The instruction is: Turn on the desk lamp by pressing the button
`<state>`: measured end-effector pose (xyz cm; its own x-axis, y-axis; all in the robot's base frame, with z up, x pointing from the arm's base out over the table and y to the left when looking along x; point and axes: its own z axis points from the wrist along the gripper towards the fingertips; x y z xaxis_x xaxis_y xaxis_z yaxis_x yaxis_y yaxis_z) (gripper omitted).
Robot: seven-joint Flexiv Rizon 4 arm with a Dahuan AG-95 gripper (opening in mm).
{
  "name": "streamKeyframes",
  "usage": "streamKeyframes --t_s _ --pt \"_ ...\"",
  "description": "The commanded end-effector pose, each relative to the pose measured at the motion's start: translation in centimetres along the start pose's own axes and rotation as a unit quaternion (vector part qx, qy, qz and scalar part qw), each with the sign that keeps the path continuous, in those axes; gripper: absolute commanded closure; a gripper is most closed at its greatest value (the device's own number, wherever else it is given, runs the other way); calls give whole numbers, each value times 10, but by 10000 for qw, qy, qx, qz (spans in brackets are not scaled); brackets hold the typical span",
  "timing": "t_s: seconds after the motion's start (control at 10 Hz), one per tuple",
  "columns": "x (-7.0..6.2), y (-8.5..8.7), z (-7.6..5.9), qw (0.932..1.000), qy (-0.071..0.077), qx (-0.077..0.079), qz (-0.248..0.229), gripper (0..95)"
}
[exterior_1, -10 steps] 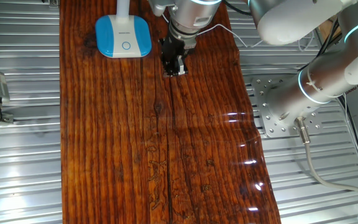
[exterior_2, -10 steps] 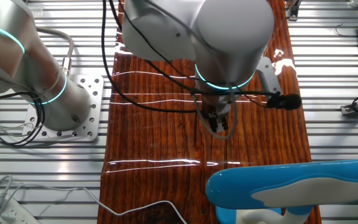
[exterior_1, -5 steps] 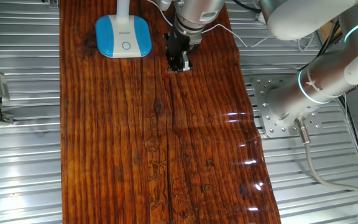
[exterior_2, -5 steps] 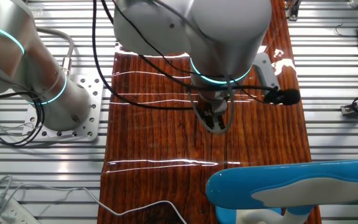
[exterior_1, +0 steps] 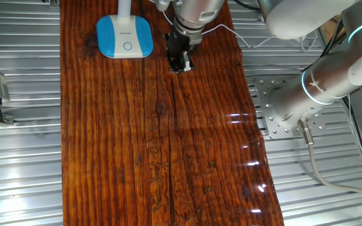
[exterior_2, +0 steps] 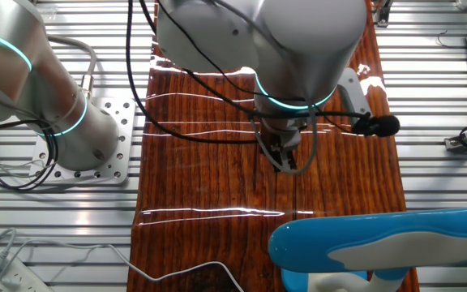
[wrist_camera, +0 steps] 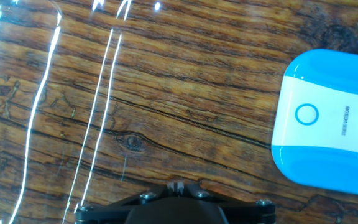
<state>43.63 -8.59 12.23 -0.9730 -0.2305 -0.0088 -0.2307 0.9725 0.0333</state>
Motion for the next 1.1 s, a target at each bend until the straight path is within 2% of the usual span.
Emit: streamKeyframes --t_s 0.1,0.6,0.7,1.1 --pt "0 -1 1 10000 5 -5 28 950" --pt "0 -1 1 9987 445 -35 226 950" --pt "0 -1 1 9986 479 -10 227 950" --pt "0 -1 1 9992 349 10 210 950"
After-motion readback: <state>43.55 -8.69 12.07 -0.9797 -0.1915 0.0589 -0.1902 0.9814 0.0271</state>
